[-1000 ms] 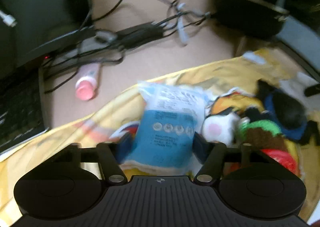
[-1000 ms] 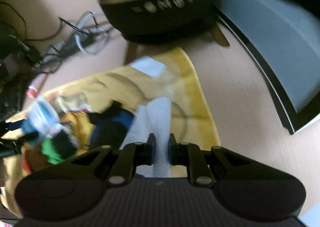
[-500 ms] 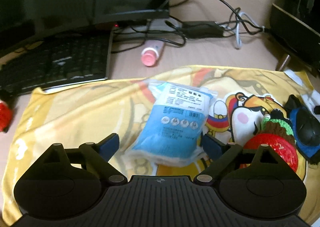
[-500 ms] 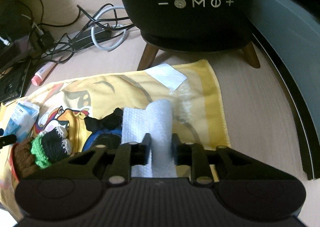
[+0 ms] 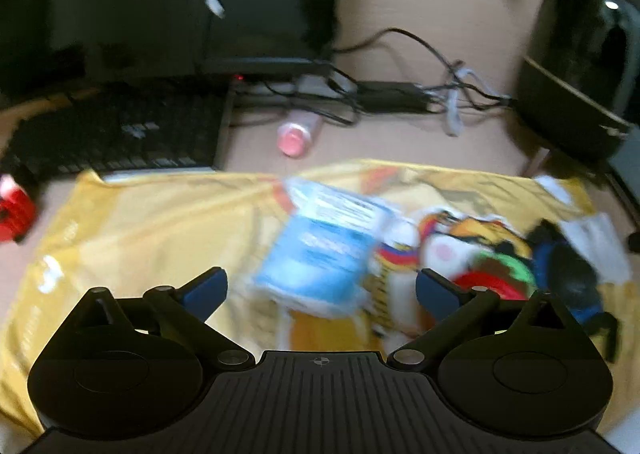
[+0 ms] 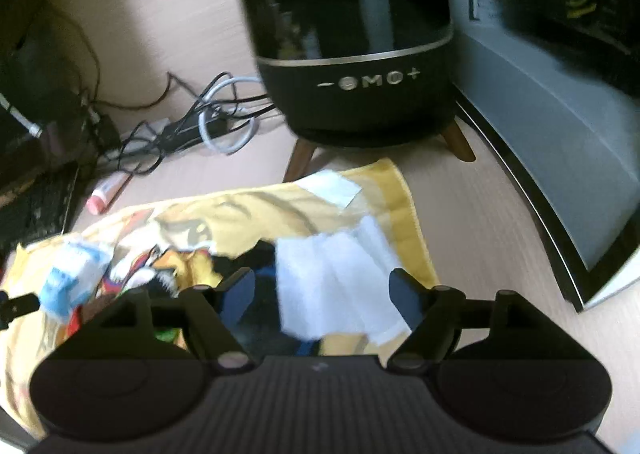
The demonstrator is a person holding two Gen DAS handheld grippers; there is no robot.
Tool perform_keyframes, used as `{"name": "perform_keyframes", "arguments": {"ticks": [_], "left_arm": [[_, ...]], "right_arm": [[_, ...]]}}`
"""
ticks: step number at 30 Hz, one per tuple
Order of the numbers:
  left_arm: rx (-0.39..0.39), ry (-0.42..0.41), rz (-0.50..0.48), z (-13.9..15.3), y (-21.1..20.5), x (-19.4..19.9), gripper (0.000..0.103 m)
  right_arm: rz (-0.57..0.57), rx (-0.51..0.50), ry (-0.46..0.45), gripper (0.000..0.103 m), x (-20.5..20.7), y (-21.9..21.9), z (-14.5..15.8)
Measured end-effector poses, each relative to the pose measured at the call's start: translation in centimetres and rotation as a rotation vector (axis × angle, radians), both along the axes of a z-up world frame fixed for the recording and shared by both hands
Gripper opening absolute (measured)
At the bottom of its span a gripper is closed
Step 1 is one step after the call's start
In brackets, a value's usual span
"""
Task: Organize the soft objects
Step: 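Open the right gripper and drop the tissue beside the knee pad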
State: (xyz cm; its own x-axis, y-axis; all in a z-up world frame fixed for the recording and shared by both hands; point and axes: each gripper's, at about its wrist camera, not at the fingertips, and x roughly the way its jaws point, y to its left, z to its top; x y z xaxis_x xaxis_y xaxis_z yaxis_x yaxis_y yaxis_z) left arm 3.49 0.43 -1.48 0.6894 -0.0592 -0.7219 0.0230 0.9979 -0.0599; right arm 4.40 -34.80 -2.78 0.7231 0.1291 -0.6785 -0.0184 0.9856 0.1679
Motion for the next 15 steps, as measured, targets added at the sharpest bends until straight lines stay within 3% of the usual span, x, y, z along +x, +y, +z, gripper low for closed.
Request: {"name": "perform_keyframes", "arguments": {"ticks": [5, 8, 11, 13, 15], "left_arm": [[0.009, 0.061, -0.108, 1.1, -3.6, -3.8, 0.103], [0.087, 0.014, -0.076, 1.1, -5.8, -6.1, 0.103], [0.062, -0.016, -0.047, 1.3, -6.1, -6.2, 0.103], [0.031, -0.025, -0.017, 1.7, -6.0, -6.1, 0.103], [0.066, -0.065, 0.001, 2.4, -6.0, -5.8, 0.103]], "right_arm": [[0.06, 0.065, -0.033, 0.096, -4.8, 2.2, -0.4], [0.072, 0.159, -0.016, 0.099, -7.0, 2.8, -1.2], [0.076, 0.234, 0.001, 0.101, -7.8, 3.0, -1.6], [0.036, 0.224, -0.053, 0.103, -7.0, 2.4, -0.7], [0.037, 0.193, -0.09, 0.103, -6.4, 2.7, 0.0]]}}
